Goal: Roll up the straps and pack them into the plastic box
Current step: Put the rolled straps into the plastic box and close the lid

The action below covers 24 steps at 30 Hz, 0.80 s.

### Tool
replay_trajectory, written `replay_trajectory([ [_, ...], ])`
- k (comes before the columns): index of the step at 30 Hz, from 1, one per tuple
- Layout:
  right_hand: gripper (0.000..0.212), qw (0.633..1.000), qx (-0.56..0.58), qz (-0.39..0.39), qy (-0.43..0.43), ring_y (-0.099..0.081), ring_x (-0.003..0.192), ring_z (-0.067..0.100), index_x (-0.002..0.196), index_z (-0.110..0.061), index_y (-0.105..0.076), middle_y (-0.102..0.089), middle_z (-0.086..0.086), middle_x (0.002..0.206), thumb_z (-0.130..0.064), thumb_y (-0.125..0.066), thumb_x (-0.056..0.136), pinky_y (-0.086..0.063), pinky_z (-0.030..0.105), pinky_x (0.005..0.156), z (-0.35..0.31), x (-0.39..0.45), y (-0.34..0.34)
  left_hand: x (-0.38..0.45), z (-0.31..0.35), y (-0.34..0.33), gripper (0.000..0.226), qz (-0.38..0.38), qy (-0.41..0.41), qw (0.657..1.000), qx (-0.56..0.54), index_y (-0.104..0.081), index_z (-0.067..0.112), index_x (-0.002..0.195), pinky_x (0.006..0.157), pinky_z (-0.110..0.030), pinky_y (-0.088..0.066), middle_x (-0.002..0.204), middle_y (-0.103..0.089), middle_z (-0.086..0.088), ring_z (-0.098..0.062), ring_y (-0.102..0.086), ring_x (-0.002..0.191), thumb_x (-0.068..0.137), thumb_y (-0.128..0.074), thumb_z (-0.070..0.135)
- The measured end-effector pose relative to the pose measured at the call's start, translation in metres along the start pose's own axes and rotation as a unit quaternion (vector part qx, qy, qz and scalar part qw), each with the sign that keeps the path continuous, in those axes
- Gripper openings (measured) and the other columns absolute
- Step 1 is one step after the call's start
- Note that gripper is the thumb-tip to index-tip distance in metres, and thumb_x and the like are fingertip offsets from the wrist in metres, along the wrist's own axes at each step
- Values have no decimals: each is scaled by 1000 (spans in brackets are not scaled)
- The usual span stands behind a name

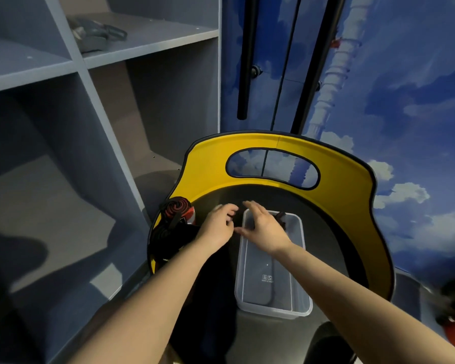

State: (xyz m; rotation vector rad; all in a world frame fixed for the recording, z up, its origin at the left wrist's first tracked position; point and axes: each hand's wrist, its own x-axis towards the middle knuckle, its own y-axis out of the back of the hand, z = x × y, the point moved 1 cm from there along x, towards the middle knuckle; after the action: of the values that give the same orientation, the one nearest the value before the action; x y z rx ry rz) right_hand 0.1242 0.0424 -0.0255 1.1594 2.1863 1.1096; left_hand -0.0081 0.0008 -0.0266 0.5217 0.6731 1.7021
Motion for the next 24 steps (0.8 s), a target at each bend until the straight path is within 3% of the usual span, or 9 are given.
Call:
replay_trajectory([
  [3, 74, 999, -6, -39, 20, -34, 137, 22, 145, -12, -29, -35, 8, 149, -35, -66, 85, -29, 30, 111, -22, 4, -21, -5, -24, 32, 32, 52, 38, 996, 57, -57, 16, 115, 90, -31, -47, 121, -53, -4, -20, -55, 107, 88, -51, 2],
  [6, 81, 994, -6, -105, 30, -33, 137, 22, 146, -12, -25, -31, 8, 150, -40, -68, 82, -29, 28, 110, -42, 7, -44, -7, -52, 61, 28, 84, 115, 982, 128, -54, 16, 114, 94, -38, -43, 124, -48, -9, -29, -48, 115, 87, -56, 8],
  [12, 87, 992, -13, -124, 23, -38, 130, 24, 137, -13, -35, -41, 6, 133, -49, -76, 69, -37, 38, 106, -70, 13, -83, -13, -92, 83, 44, 8, 226, 961, 160, -43, 5, 126, 99, -37, -40, 130, -44, -19, -35, -46, 121, 86, -58, 17],
  [15, 104, 985, -29, -169, -9, -35, 131, 27, 141, -12, -24, -36, 7, 137, -52, -80, 63, -38, 41, 106, -76, 14, -101, -12, -99, 81, 48, -16, 235, 956, 173, -42, 5, 129, 95, -36, -42, 129, -48, -18, -33, -49, 120, 86, -58, 21],
  [19, 118, 975, -53, -213, -44, -36, 133, 30, 149, -10, 0, -25, 12, 148, -44, -79, 68, -39, 40, 104, -79, 16, -119, -8, -100, 79, 41, -39, 225, 953, 200, -47, 5, 123, 86, -34, -46, 120, -58, -17, -32, -56, 112, 88, -54, 24],
  [21, 112, 976, -61, -202, -53, -42, 129, 32, 149, -8, -1, -29, 13, 147, -38, -76, 73, -41, 40, 100, -78, 19, -124, -7, -100, 78, 39, -59, 220, 949, 218, -50, 6, 121, 87, -33, -44, 122, -56, -17, -32, -54, 113, 89, -52, 27],
  [24, 81, 984, -41, -164, -52, -50, 120, 33, 140, -6, -26, -46, 14, 136, -29, -73, 78, -44, 38, 95, -72, 23, -124, -7, -105, 79, 44, -107, 231, 954, 161, -49, 12, 124, 94, -33, -44, 129, -44, -14, -30, -50, 115, 83, -57, 25],
])
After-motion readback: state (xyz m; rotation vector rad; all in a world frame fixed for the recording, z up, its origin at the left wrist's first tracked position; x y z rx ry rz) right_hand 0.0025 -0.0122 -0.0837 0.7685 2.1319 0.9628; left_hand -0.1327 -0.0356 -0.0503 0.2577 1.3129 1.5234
